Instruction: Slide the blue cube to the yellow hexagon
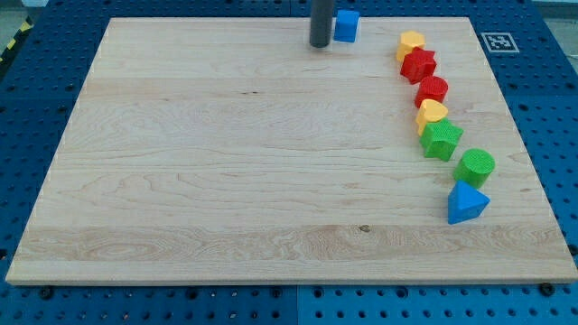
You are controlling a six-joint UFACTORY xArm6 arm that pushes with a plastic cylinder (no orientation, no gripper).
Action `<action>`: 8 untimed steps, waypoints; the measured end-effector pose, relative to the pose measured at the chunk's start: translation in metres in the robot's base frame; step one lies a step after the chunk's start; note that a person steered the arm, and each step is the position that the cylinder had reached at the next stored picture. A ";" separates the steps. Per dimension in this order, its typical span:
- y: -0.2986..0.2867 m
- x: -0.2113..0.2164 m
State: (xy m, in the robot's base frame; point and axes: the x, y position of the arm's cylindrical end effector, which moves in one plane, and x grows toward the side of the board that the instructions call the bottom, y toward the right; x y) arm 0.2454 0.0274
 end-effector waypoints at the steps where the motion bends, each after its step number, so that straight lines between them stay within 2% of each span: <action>1: -0.011 -0.034; 5: 0.014 -0.044; 8: 0.051 -0.021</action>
State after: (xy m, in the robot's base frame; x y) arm 0.2247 0.0788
